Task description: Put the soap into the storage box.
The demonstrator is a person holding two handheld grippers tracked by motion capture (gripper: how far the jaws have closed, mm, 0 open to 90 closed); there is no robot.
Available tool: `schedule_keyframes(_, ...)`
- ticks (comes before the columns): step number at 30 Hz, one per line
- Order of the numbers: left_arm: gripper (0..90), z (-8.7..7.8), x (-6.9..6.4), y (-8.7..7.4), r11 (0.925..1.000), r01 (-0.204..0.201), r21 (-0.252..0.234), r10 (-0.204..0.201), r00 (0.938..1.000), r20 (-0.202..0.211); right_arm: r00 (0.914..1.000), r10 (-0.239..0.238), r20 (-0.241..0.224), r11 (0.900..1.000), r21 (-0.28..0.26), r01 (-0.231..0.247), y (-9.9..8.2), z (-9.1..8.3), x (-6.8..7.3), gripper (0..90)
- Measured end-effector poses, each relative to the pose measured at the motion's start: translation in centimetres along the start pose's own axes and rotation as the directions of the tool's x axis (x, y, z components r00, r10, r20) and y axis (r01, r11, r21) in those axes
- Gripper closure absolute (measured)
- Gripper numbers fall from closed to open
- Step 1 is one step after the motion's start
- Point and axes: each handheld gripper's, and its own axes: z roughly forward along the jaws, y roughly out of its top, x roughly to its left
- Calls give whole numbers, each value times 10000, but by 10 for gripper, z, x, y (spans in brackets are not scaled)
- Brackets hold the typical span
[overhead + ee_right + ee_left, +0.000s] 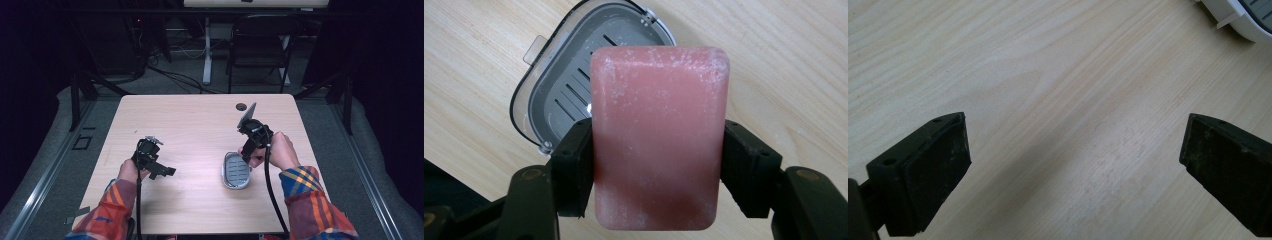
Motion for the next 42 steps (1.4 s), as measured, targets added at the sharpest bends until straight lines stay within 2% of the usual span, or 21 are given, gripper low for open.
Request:
schedule_keyframes(2,0,0,0,0,10000,-2,2,2,10000,1,9999,116,-77,9999,-115,-117,1,3,2,371)
schedule_keyframes(7,0,0,0,0,10000,11,-6,-11,10000,-2,9998,176,-135,9997,148,-174,6,9,4,371)
schedule_keyframes(9,0,0,0,0,10000,14,-15,-14,10000,-7,10000,68,-68,9996,280,-66,8,12,6,371)
schedule_keyframes(10,0,0,0,0,10000,0,-12,0,10000,-2,9997,200,-104,9994,273,-197,8,14,7,371)
schedule_keyframes(23,0,0,0,0,10000,2,28,-2,10000,-12,9987,504,64,9954,818,-507,19,40,19,371)
schedule_keyframes(26,0,0,0,0,10000,-1,24,1,10000,-10,9980,578,246,9940,915,-598,21,45,21,370)
schedule_keyframes(31,0,0,0,0,10000,-23,28,23,10000,-13,9964,795,307,9929,863,-819,22,51,22,369)
schedule_keyframes(36,0,0,0,0,10000,-33,28,33,10000,-3,9943,1060,130,9907,847,-1067,21,53,21,367)
schedule_keyframes(40,0,0,0,0,10000,-24,32,24,10000,-11,9923,1232,-117,9898,730,-1221,18,50,20,360)
schedule_keyframes(42,0,0,0,0,10000,-37,44,37,10000,-1,9893,1421,-329,9890,453,-1405,15,49,19,358)
